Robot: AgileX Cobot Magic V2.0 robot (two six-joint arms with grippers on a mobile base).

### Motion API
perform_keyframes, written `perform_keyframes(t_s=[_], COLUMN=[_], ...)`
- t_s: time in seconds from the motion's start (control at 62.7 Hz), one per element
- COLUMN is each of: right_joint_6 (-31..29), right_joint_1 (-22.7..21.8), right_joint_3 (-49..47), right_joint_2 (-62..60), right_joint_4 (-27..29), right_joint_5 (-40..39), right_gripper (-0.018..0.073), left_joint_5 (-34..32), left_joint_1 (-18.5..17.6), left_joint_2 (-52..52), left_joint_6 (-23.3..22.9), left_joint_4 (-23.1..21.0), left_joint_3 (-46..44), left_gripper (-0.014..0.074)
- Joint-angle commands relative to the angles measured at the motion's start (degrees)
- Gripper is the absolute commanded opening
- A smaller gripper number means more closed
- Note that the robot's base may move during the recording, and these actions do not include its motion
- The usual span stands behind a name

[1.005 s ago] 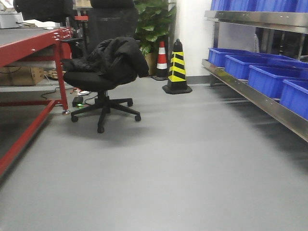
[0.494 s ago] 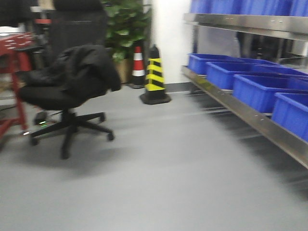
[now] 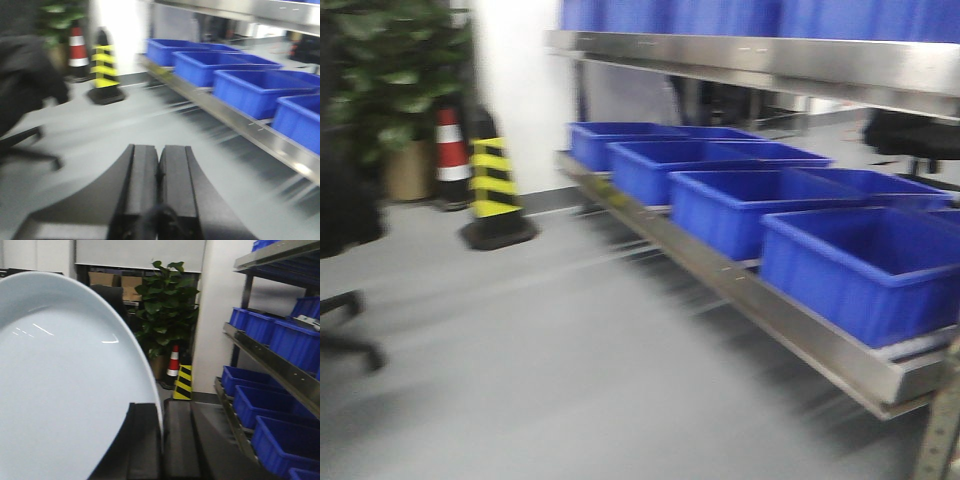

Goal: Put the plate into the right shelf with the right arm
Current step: 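Drive past the red workbench toward the steel shelf rack, then drive up to the shelf rack with blue bins, plate held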

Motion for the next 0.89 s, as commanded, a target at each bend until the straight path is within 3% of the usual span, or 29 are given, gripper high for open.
perform_keyframes(t_s=[0.0, 0.877], right_joint_6=[0.0, 0.0], right_joint_1=[-0.2, -0.2], right_joint_3=[-1.6, -1.5], right_joint_2=[0.6, 0.8], right_joint_4=[1.0, 1.0], right_joint_5=[-4.7, -4.7], right_gripper=[0.0056, 0.0056], left_joint_5=[-5.0, -5.0], left_joint_1=[-0.3, -0.3], left_joint_2=[-0.4, -0.4], left_joint_6=[-0.2, -0.2], left_joint_4=[-0.3, -0.3], left_joint_3=[0.5, 0.5], left_gripper=[-0.0047, -0.0047])
